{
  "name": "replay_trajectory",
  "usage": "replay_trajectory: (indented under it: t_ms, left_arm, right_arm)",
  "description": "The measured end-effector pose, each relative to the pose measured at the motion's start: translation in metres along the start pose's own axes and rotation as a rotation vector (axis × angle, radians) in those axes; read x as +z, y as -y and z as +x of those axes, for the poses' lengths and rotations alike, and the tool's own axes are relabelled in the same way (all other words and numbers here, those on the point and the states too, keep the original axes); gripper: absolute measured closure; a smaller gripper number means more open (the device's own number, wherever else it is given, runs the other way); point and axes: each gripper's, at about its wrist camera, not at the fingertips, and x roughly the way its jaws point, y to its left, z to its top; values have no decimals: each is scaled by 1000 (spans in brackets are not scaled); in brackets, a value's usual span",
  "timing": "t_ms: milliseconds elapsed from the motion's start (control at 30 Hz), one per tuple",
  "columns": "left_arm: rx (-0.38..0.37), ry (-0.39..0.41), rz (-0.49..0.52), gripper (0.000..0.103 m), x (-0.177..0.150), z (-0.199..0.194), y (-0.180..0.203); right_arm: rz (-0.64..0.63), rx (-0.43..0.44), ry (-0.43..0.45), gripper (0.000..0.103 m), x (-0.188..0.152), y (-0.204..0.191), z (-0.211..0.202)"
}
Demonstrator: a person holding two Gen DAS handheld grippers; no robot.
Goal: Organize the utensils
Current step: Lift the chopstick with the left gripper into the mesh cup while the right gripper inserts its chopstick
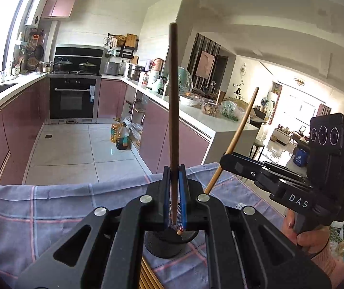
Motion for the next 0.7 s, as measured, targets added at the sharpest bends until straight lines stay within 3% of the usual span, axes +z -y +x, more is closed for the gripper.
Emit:
replay_trajectory:
  t_ms: [367, 633, 700]
  left_arm:
    - [-15, -274, 40, 95, -45, 68, -1]
    - [19, -305, 27, 93, -56, 91, -14]
    - [21, -294, 17, 84, -56, 90, -17]
  right_arm:
    - [31, -14, -262, 97, -39, 17, 61]
    - [65, -51, -308, 95, -47, 19, 82]
    - [78, -52, -303, 92, -47, 20, 83]
